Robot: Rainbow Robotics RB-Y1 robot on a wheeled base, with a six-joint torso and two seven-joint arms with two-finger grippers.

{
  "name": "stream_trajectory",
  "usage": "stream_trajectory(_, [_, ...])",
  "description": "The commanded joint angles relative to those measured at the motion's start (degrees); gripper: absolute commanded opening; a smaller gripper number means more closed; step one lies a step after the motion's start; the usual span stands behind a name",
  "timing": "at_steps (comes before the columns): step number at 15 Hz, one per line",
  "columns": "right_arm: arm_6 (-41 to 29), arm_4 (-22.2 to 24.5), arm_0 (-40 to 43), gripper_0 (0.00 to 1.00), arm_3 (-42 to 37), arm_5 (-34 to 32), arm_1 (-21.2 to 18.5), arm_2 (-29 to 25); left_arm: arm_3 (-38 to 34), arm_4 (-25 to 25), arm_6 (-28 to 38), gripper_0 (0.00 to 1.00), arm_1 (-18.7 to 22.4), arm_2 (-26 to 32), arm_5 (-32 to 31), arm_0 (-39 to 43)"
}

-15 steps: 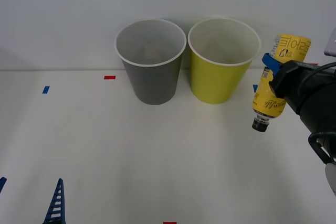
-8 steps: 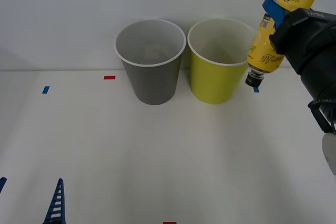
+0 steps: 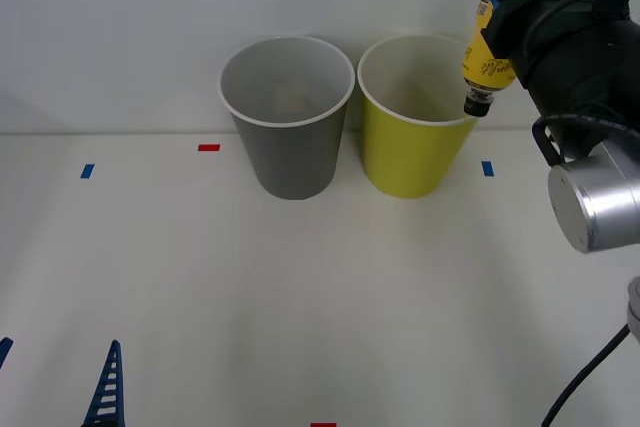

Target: Put cans in the gray bin and PET bottles in the light green bin.

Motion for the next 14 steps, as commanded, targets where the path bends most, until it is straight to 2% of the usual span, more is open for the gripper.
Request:
stream_trajectory(1, [-0.2,-0.4,-4.4,0.0,7.8,-7.4,0.1,-0.4,0.0,0.0,0.0,1.0,0.0,0.0,0.0,0.0])
stream_trajectory(4, [0.3,-2.0,-7.6,0.0,12.2,-9.5,0.0,-0.9,0.0,0.0,0.0,1.0,0.0,0.0,0.0,0.0])
stream_trajectory(10, [0.6,-2.3,-12.2,0.0,23.2,-18.9,-0.3,0.0,0.0,0.0,0.0,1.0,0.0,0.0,0.0,0.0])
stream_trajectory(14, [0.9,-1.9,-12.2,0.0,23.9,-20.1,-0.3,0.8,0.0,0.0,0.0,1.0,0.0,0.0,0.0,0.0])
